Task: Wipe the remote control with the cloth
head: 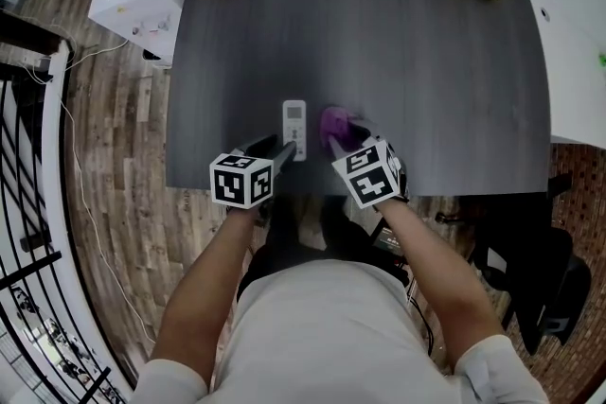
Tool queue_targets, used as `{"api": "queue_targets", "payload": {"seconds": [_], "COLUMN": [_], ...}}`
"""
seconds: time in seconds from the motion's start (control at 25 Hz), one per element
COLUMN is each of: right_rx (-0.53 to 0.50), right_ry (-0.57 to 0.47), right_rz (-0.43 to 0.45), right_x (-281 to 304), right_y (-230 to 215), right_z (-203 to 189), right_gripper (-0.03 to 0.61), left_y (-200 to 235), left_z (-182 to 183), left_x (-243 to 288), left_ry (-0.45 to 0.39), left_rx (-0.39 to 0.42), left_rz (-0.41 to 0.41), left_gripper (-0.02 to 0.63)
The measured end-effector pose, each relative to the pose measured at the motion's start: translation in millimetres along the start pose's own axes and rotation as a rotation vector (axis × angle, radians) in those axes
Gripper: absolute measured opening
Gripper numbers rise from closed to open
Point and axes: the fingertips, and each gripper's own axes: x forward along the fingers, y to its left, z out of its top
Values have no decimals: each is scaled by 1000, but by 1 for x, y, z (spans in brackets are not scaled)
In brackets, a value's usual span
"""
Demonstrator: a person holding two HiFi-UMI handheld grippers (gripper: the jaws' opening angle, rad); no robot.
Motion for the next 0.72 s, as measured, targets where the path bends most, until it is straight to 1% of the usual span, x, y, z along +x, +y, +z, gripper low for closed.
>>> {"api": "queue_targets", "payload": {"seconds": [0.12, 0.24, 0.32, 0.44, 0.72], "right_rx": [-64, -123, -160, -205, -212], "right_ry": [-5, 58, 99, 111, 164], "right_rz": [20, 70, 125, 214, 328], "right_x": [16, 38, 46, 40, 13], "right_y": [-10, -6, 9, 35, 60], "right_z": [30, 40, 32, 19, -15], "right_gripper": [140, 140, 140, 135, 128], "left_y": [3, 1, -1, 0, 1], "left_z": [-6, -11, -11, -10, -9], "left_x": [5, 12, 15, 15, 15], "left_ry": [44, 64, 65, 68, 40], "left_rx": [20, -7, -21, -4, -19], "left_rz": [4, -13, -28, -31, -26], "left_gripper": [187, 186, 185, 179, 175]}}
